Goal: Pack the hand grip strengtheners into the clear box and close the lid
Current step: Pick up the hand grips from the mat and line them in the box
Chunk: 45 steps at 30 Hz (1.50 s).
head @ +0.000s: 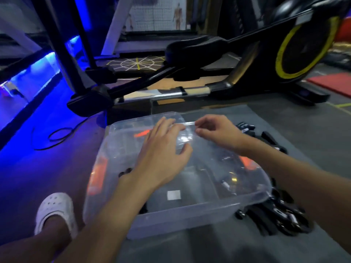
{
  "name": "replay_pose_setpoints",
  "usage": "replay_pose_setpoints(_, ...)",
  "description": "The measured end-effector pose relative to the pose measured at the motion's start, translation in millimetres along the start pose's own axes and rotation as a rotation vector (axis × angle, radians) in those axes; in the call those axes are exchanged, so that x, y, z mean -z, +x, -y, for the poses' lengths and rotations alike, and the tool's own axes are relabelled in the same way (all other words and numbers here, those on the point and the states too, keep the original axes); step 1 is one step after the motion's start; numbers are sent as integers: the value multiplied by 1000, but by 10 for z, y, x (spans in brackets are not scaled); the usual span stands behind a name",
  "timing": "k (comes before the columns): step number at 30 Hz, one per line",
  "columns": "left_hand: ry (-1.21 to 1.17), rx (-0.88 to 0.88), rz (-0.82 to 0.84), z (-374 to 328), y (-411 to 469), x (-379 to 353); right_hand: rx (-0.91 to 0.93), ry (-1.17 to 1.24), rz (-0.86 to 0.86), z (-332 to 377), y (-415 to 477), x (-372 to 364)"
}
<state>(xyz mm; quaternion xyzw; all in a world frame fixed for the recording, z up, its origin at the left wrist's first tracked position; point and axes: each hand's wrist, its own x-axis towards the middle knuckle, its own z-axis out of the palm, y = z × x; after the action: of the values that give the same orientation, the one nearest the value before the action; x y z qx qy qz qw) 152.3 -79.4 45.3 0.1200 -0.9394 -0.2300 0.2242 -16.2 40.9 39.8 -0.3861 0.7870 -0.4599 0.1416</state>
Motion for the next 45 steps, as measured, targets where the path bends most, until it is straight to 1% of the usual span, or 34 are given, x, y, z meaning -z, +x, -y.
replay_pose_setpoints(3, -65, -84, 105, -425, 57, -324, -13, -31, -178, -166, -275, 485)
replay_pose_setpoints(5, -75, -136, 198, -653, 55, -537, -59, -49, -270, -370, -479, 723)
replay_pose_setpoints(8, -63, -204, 312, -834, 16, -813, -198, -123, -318, -783, -816, 980)
replay_pose_setpoints(12, 0, -255, 369, -874, -27, -1058, -386, -192, -258, -1426, -1269, 1139)
replay_pose_setpoints(15, 10, -252, 407, -851, -39, -1122, -495, -147, -148, -1731, -1482, 1091)
replay_pose_setpoints(18, 22, -255, 401, -851, -35, -1122, -498, -109, -45, -1834, -1492, 952)
replay_pose_setpoints(21, 18, -237, 409, -859, -41, -1110, -459, -208, 44, -1885, -1372, 811)
replay_pose_setpoints(23, 4, -225, 418, -854, -48, -1102, -471, -258, 122, -1929, -1302, 760)
replay_pose_setpoints(26, -19, -211, 445, -851, -50, -1083, -511, -243, 184, -2005, -1239, 771)
replay_pose_setpoints(31, -40, -206, 446, -848, -56, -1090, -527, -209, 210, -2067, -1177, 766)
replay_pose_setpoints(36, -73, -222, 441, -846, -70, -1090, -525, -345, 225, -2066, -1082, 714)
replay_pose_setpoints(41, -96, -195, 438, -830, -90, -1080, -494, -337, 165, -2041, -1116, 704)
replay_pose_setpoints(45, -123, -179, 448, -811, -78, -1090, -480, -320, 73, -1957, -1211, 823)
